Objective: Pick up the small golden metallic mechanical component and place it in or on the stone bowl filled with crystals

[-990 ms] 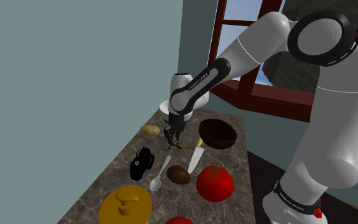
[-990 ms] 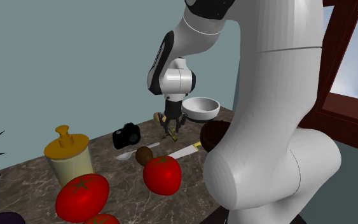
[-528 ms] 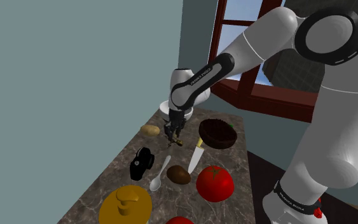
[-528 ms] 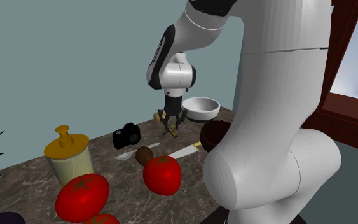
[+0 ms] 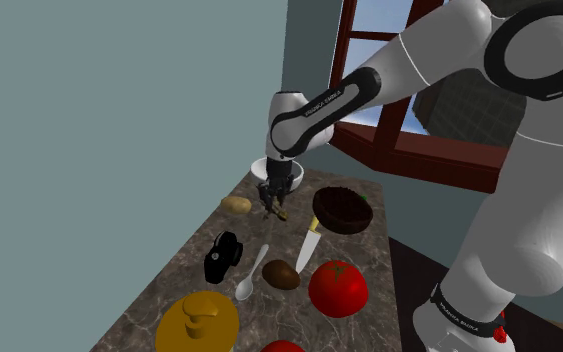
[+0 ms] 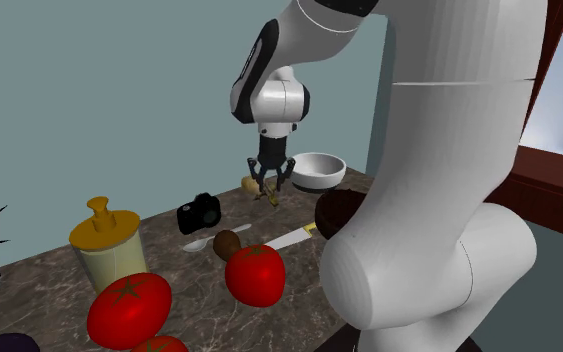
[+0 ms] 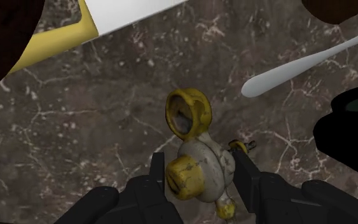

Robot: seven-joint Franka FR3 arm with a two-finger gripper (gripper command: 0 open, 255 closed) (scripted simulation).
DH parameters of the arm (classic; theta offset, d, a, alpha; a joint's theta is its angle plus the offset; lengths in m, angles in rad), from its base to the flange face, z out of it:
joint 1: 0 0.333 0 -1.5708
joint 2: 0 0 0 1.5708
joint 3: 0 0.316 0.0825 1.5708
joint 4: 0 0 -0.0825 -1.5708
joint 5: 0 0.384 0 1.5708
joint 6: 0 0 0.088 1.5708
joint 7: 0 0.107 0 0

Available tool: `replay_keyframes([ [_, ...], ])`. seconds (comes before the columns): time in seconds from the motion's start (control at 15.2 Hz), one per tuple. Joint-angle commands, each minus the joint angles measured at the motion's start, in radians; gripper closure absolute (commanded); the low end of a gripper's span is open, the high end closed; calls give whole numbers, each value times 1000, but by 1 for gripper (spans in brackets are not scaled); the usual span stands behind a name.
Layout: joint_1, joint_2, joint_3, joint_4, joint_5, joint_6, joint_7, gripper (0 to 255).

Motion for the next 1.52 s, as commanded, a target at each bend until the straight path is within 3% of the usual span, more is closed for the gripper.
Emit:
replay_keyframes([
  [0.0,0,-20,0,7,-2,-27,4,255],
  [1.19,-2,-140,-3,121,-16,-260,28,255],
  [1.45,-30,-216,-33,41,-19,-262,-29,255],
])
